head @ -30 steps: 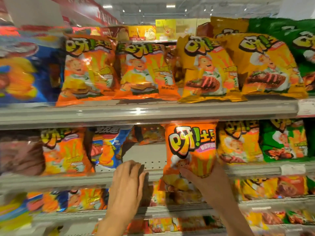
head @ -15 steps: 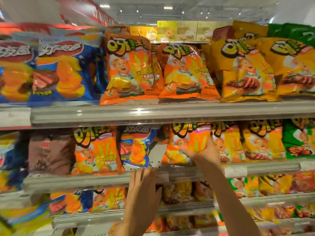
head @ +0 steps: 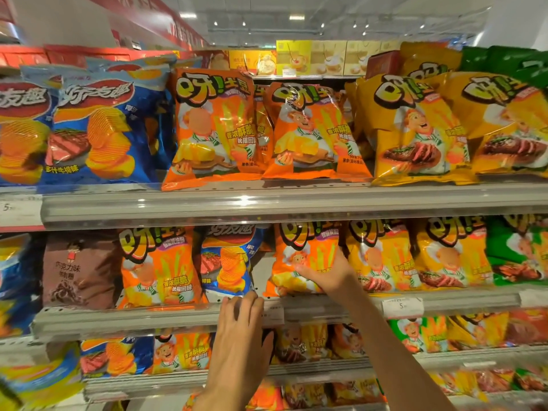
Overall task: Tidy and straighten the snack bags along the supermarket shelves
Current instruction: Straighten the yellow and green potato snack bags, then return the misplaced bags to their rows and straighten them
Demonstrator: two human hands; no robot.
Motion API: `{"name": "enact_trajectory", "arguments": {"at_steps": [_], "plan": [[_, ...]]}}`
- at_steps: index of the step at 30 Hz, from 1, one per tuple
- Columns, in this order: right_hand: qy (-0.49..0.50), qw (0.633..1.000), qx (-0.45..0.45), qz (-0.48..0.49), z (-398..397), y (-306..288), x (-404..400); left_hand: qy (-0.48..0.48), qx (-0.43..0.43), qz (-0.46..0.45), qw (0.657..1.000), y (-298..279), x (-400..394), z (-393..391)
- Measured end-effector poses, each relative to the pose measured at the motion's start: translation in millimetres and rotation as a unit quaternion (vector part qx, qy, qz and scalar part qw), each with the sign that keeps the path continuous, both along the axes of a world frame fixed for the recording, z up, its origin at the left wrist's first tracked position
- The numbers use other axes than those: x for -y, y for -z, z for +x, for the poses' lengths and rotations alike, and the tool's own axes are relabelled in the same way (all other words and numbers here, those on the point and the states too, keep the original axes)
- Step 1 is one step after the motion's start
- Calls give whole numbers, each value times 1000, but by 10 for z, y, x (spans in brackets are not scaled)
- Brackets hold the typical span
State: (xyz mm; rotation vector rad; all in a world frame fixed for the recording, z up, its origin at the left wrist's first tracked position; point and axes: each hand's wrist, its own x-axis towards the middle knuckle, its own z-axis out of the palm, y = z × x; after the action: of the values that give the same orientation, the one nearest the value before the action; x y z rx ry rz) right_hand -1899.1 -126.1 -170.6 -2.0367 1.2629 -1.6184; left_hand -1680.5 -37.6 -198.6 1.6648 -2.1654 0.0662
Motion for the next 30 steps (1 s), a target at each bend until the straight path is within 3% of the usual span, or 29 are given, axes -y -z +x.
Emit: {"name": "enact_trajectory", "arguments": {"at_steps": [6, 14, 19, 25, 27, 30], "plan": [[-6, 985, 42, 168, -92, 7, 11, -8, 26, -19, 999, 29, -2, -21], [65, 970, 40, 230, -22, -73, -281, 21, -7, -54, 998, 39, -41, 11], [125, 982, 27, 138, 50, -74, -449, 42, -52, -44, 997, 53, -64, 41], [265, 962, 34, 62, 267, -128, -619, 107, -208, -85, 969, 53, -135, 303], [297, 952, 44, 54, 443, -155, -676, 85, -250, -128, 956, 22, -134, 455], [267, 963, 44, 4, 814, -183, -722, -9, -317, -203, 927, -72, -73, 755]]}}
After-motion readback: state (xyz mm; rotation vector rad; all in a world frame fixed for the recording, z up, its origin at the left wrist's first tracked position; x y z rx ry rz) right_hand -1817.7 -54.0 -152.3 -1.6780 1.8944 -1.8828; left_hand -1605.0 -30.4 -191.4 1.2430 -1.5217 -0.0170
